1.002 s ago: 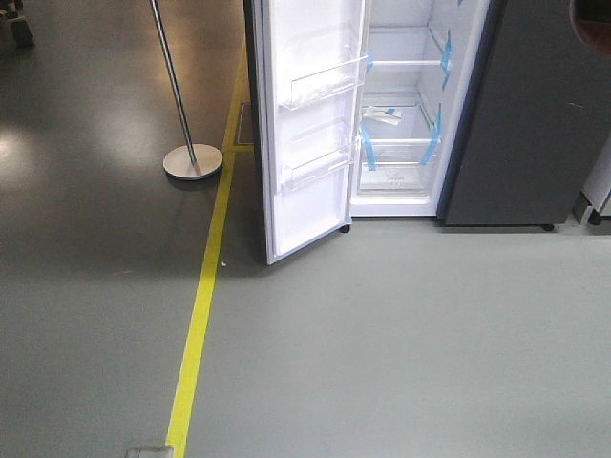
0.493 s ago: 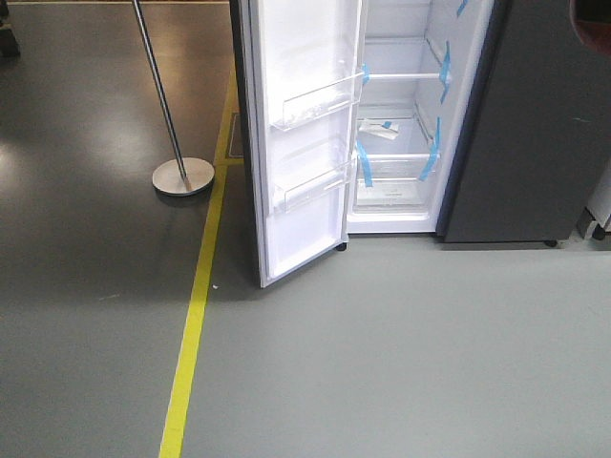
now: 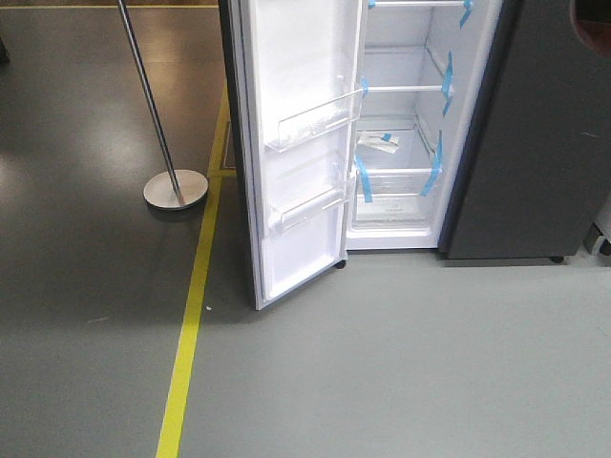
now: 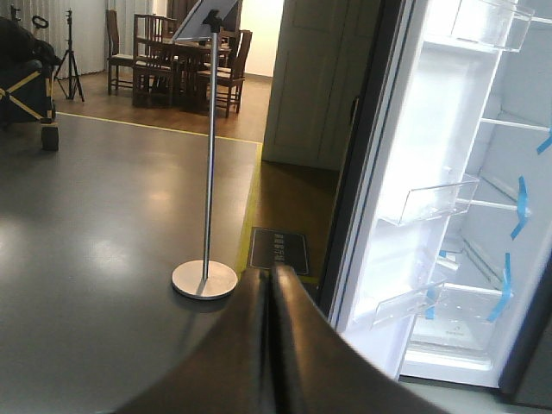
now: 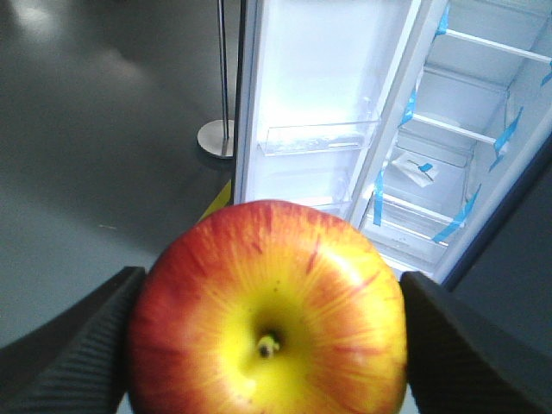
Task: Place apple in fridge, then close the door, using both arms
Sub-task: 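Hold the apple while driving up to the open fridge door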
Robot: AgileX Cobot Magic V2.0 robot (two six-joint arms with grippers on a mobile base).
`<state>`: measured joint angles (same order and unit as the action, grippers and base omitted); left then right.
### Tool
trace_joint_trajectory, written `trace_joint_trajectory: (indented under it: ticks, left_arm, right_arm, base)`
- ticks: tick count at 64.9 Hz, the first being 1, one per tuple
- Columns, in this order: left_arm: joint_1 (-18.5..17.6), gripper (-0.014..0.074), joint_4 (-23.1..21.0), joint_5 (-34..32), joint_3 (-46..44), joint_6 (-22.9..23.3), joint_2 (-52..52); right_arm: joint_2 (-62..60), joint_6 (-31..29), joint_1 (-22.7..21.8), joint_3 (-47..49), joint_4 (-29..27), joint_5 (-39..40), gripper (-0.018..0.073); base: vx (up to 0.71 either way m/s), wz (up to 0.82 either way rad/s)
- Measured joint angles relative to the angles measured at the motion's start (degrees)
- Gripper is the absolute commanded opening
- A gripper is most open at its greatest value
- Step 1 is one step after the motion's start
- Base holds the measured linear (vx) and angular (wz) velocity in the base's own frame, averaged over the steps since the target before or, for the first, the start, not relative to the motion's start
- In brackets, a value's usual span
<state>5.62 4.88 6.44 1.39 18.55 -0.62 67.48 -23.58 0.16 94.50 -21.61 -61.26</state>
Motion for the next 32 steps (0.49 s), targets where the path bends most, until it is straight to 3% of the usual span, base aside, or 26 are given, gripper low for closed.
trace_joint_trajectory:
  ticks: [32]
  left_arm:
    - [0.00,-0.0007,0.00,0.00,0.00,0.00,0.00]
  right_arm:
    - [0.00,0.00,0.00,0.00,0.00,0.00,0.0070]
  base:
    - [0.15,0.02]
